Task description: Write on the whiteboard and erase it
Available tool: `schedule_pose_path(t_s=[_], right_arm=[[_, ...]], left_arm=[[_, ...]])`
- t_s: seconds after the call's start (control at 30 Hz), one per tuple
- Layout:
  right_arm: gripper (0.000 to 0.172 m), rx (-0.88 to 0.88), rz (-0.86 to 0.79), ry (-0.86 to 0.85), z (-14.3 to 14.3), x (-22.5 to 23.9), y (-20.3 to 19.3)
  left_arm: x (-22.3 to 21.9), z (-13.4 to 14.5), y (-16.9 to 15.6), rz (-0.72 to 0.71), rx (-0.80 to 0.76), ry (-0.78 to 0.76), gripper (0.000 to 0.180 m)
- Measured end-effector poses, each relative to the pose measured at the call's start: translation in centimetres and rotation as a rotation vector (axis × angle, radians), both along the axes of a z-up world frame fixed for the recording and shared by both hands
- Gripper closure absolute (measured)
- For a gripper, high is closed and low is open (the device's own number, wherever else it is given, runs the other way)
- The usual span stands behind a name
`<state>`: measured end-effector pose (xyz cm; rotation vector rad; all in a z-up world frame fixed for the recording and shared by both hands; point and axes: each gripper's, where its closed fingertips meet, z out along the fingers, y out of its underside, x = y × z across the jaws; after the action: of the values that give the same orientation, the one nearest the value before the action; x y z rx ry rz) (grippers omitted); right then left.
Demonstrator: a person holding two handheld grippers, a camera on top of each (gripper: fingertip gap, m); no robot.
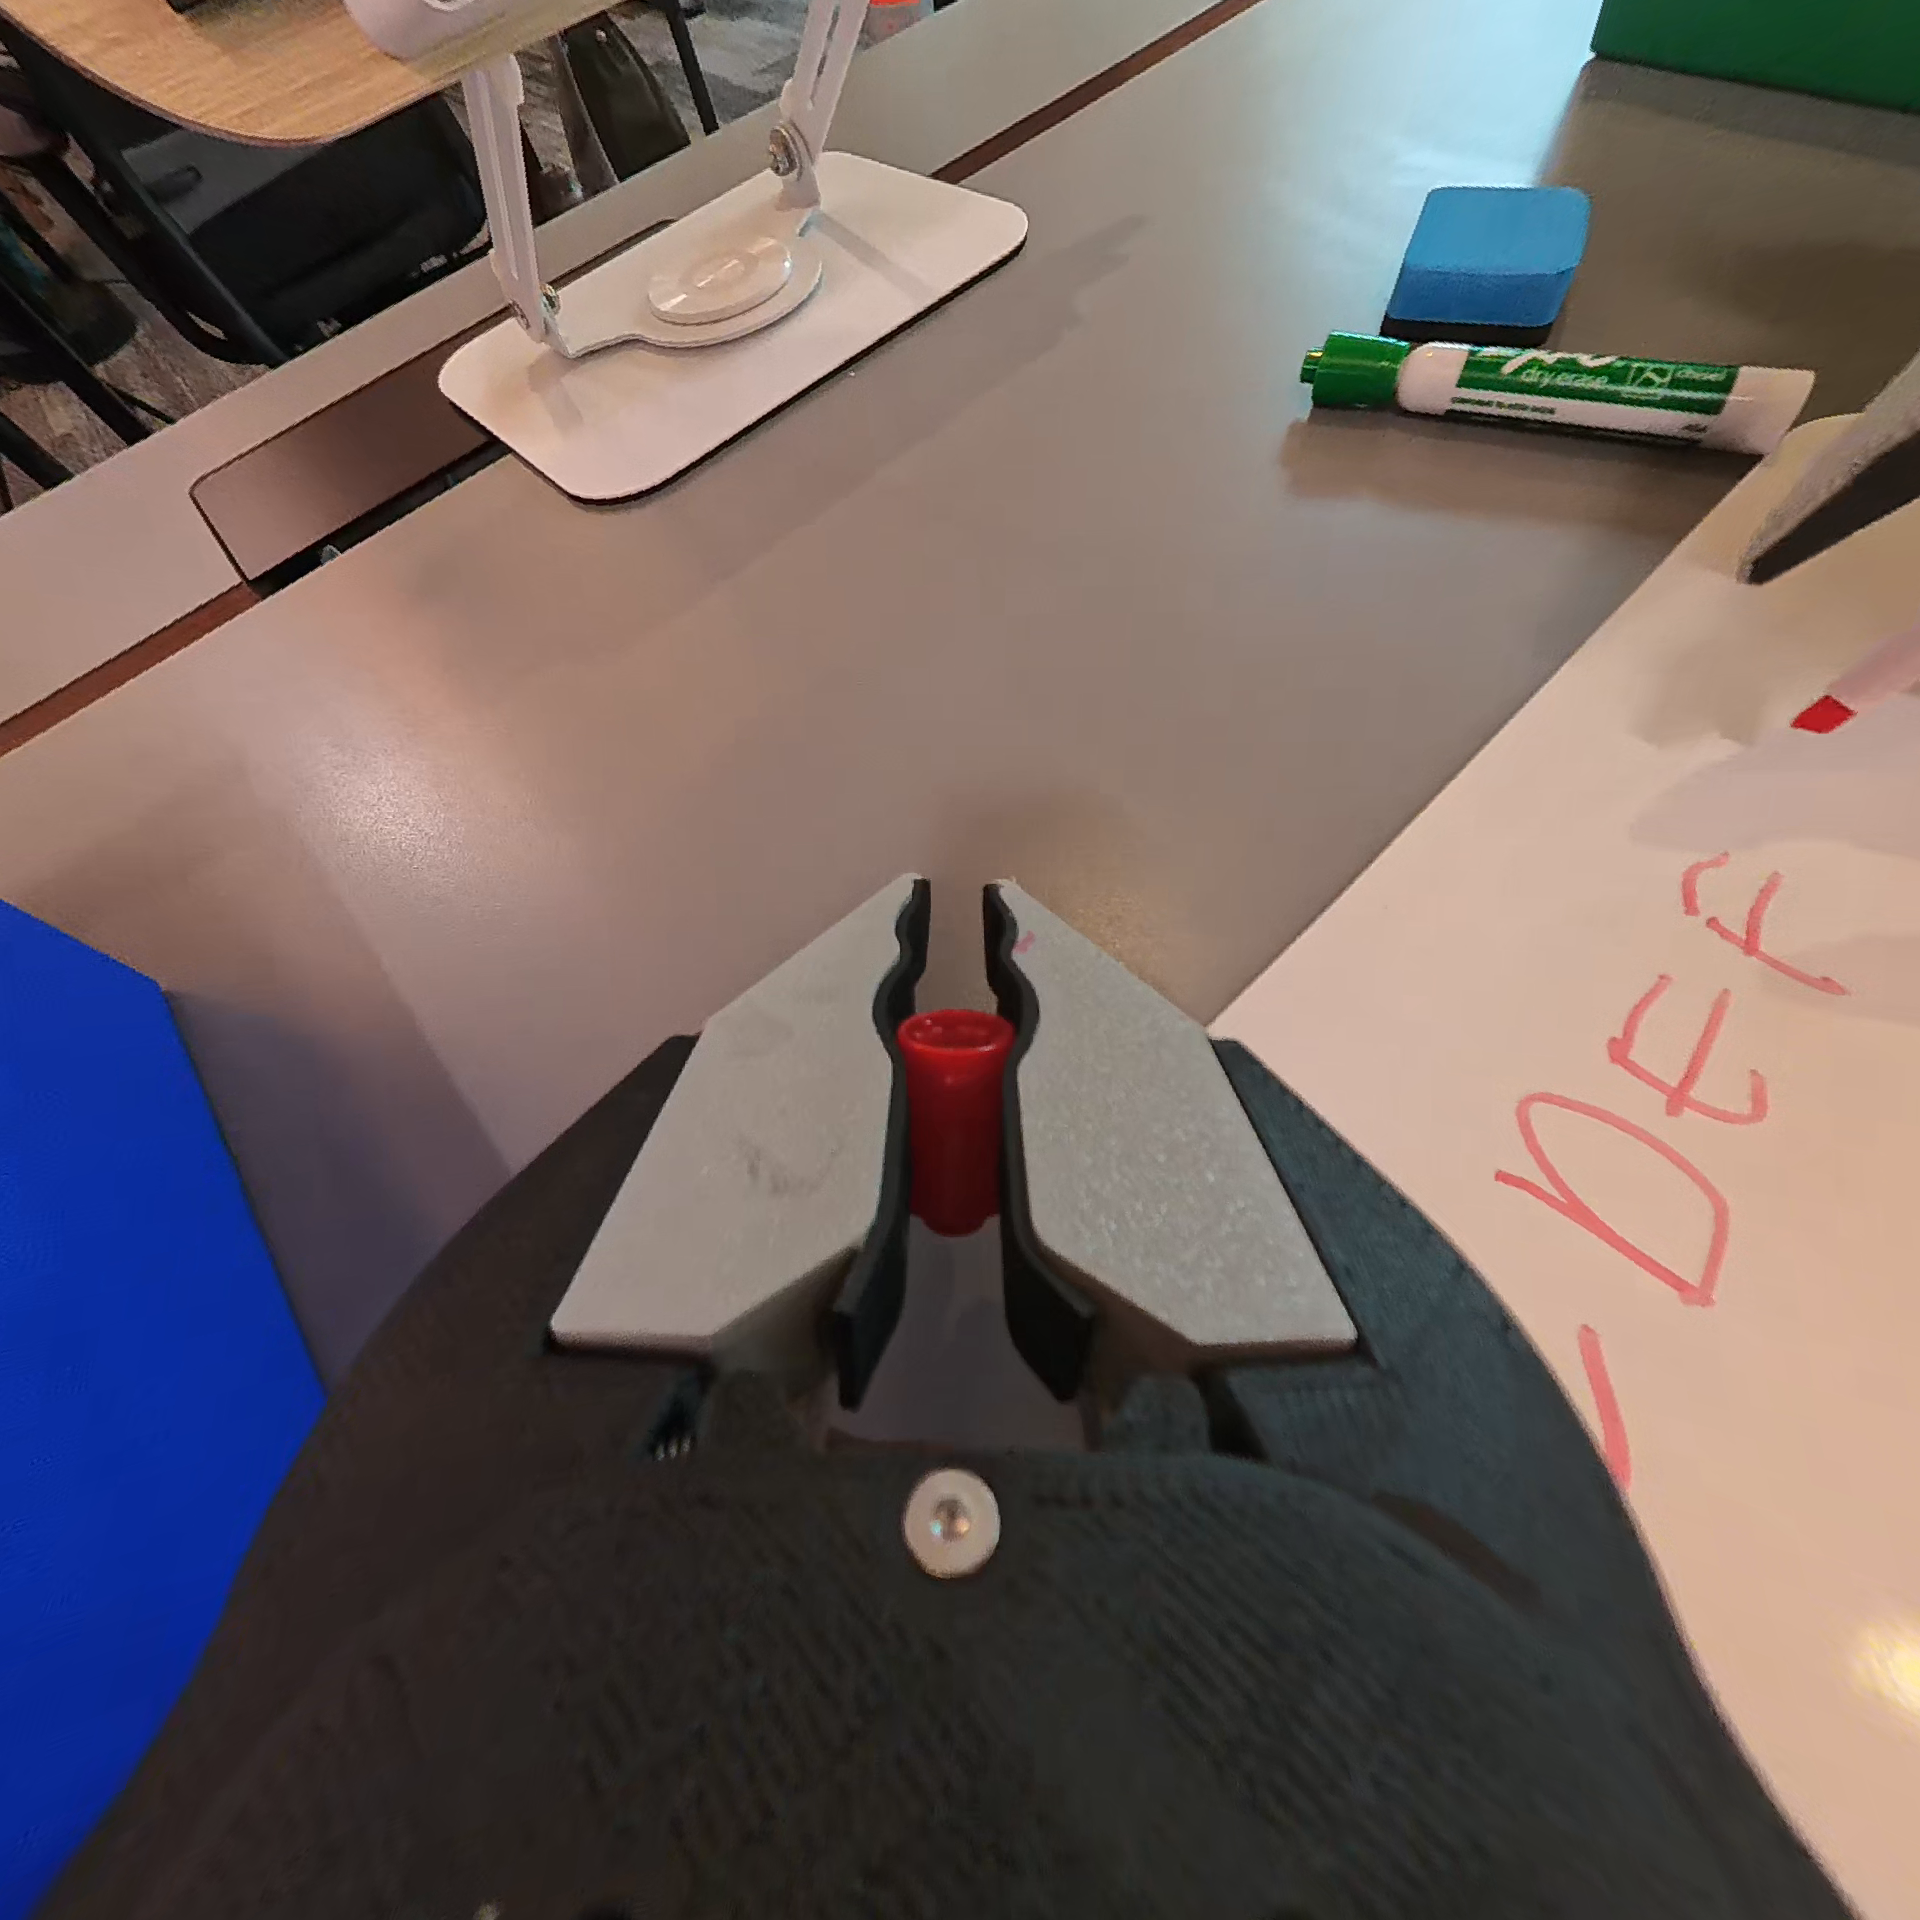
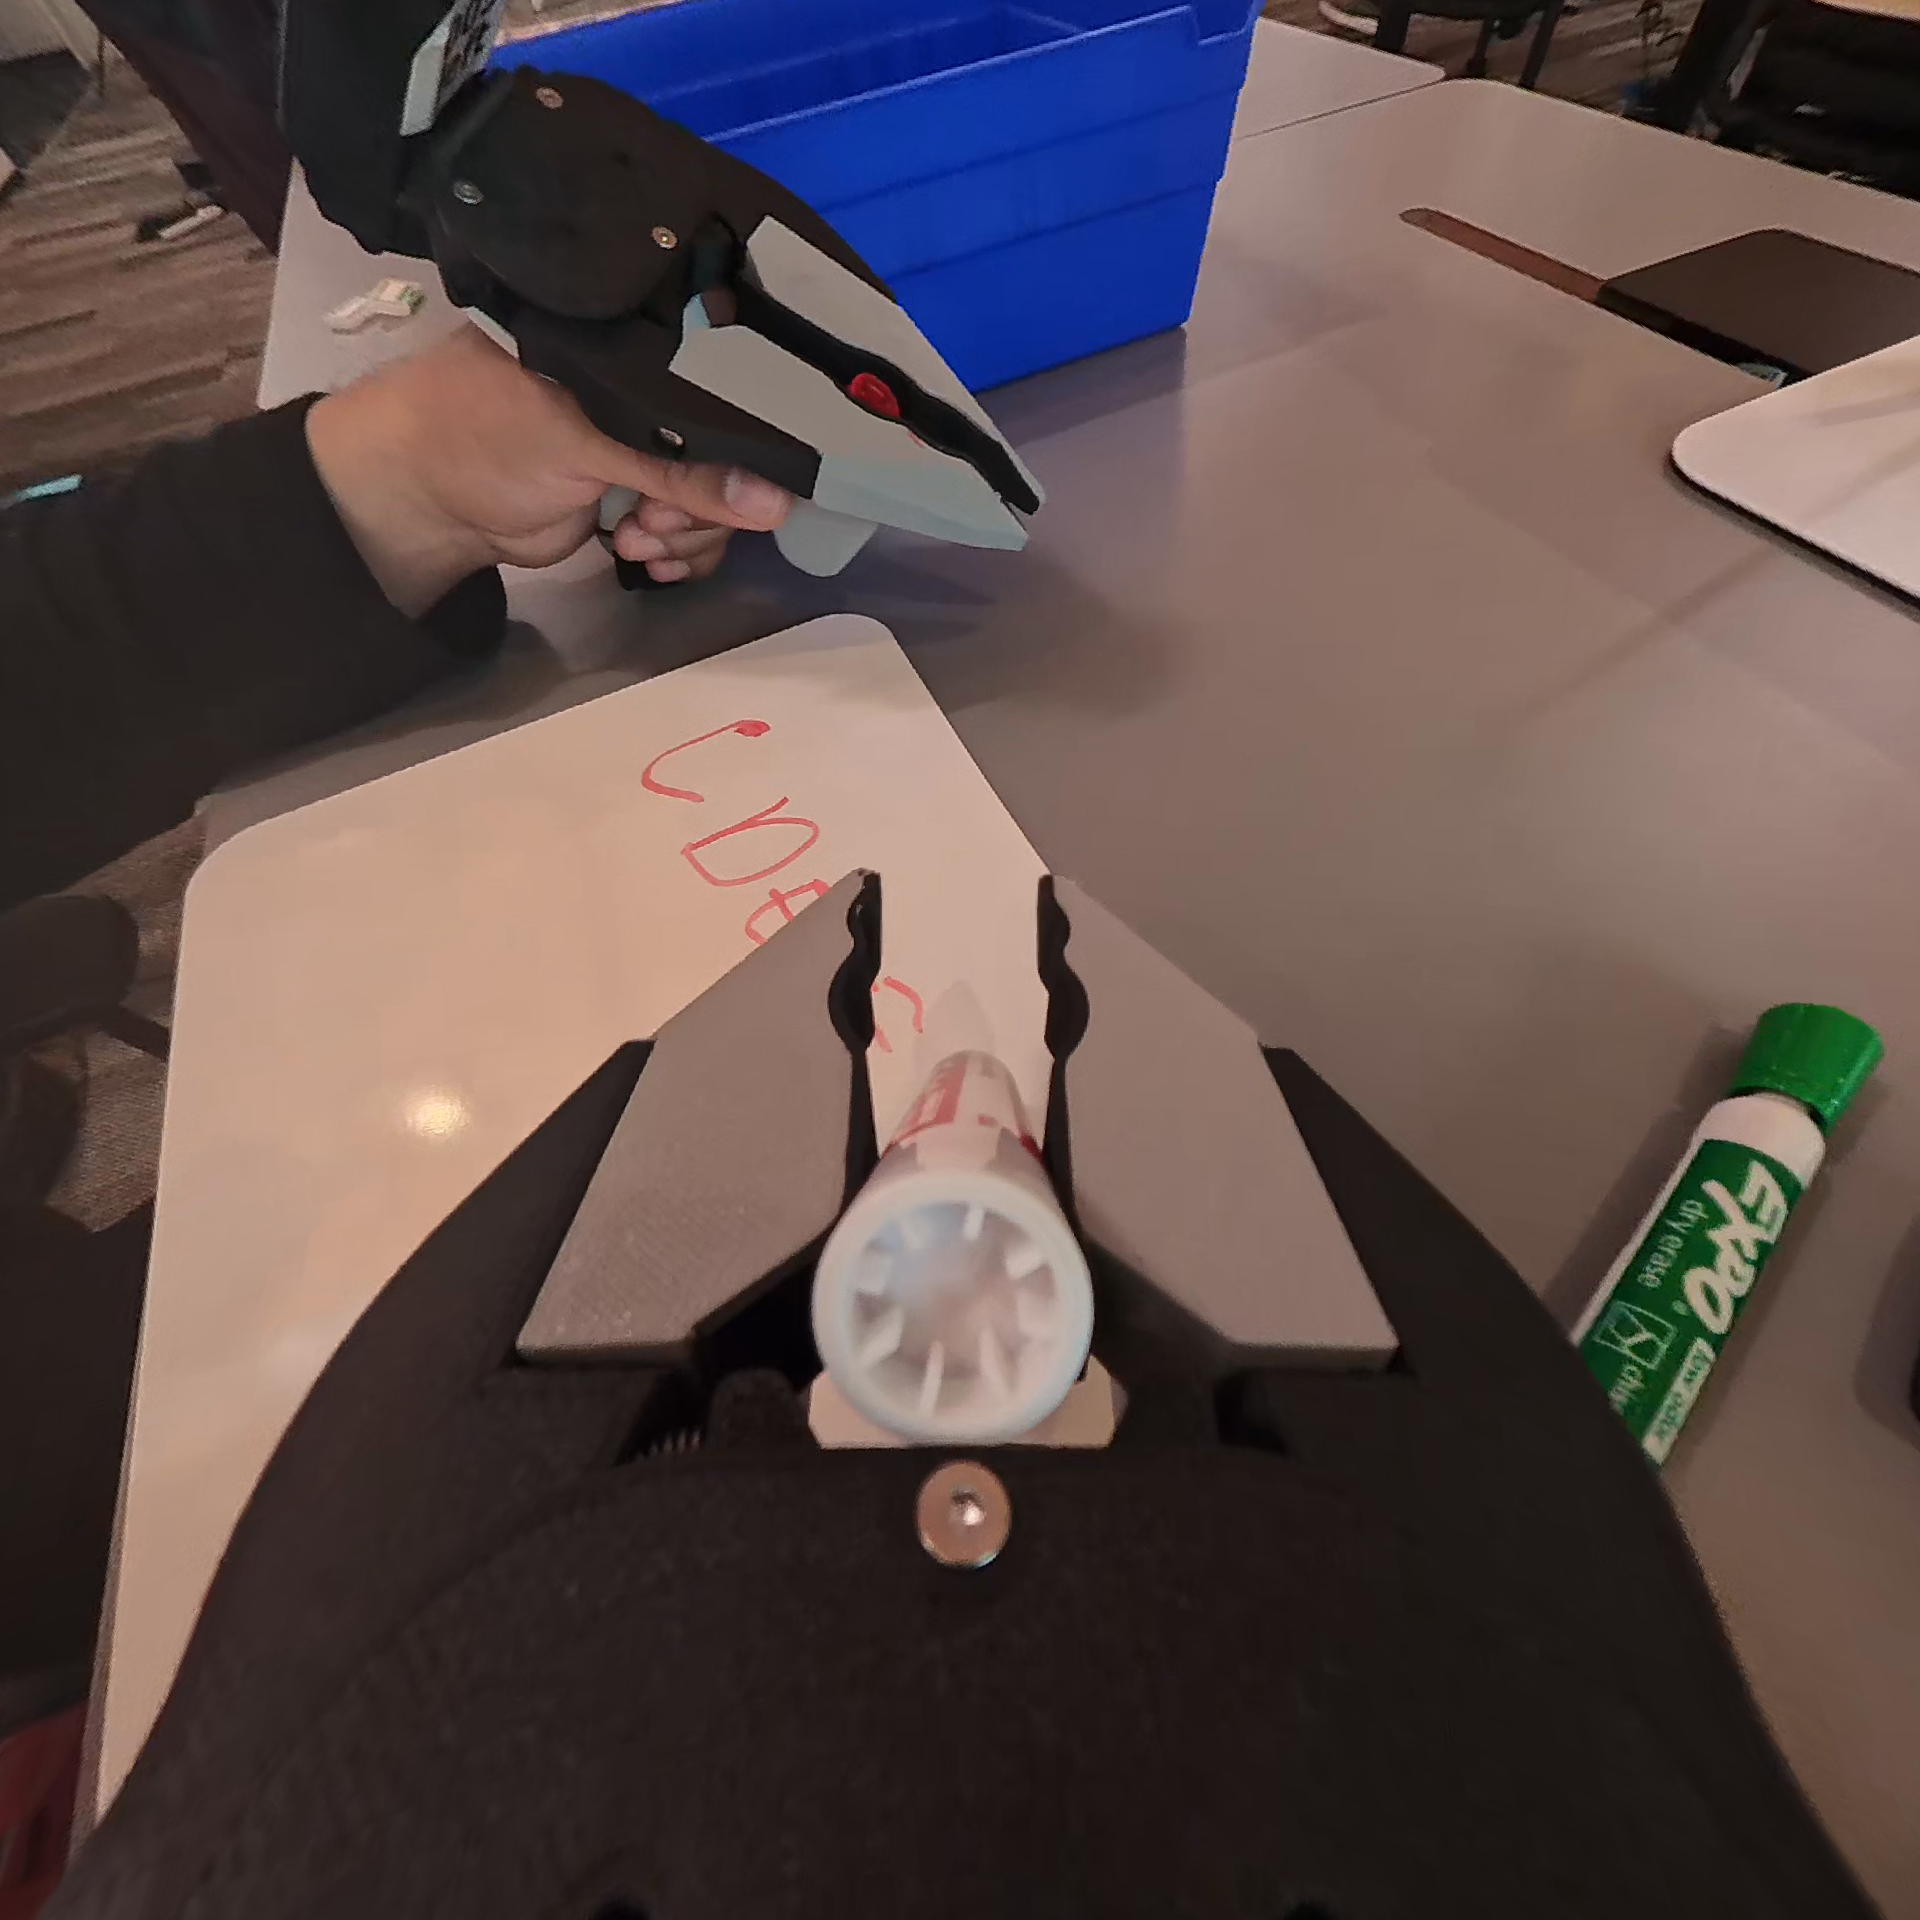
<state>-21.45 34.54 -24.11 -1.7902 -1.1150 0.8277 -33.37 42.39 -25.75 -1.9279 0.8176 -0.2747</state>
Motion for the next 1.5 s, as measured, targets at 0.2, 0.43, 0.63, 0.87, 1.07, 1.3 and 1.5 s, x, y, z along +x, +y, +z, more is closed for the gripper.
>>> schedule_pose_path(t_s=[0.2, 0.43, 0.63, 0.87, 1.07, 1.3, 1.5], right_arm=[[0.143, -0.021, 0.045, 0.01, 0.0, -0.6, -0.8], [0.143, -0.026, 0.048, -0.084, -1.6, -0.9, -1.0], [0.143, -0.04, 0.037, -0.1, -1.7, -0.2, -0.9], [0.143, -0.047, 0.103, -0.095, -1.7, -1.6, -2.0], [0.143, -0.088, 0.179, -0.123, -1.8, -0.6, -3.6], [0.143, -0.08, 0.115, -0.112, -1.8, -0.1, -2.3], [0.143, -0.083, 0.137, -0.097, -1.5, -0.6, -2.8]], left_arm=[[0.0, 0.0, 0.0, 0.002, 0.003, 0.004, 0.172], [0.0, -0.1, 0.0, 0.002, 0.001, 0.012, 0.172], [0.0, -0.1, 0.1, 0.007, 0.001, 0.008, 0.172], [0.0, -0.2, 0.1, 0.006, 0.001, 0.018, 0.172], [-0.1, -0.1, 0.1, 0.011, 0.001, 0.005, 0.172], [0.0, -0.2, 0.1, 0.006, -0.004, 0.017, 0.172], [-0.1, -0.1, 0.1, 0.013, 0.002, 0.01, 0.172]])
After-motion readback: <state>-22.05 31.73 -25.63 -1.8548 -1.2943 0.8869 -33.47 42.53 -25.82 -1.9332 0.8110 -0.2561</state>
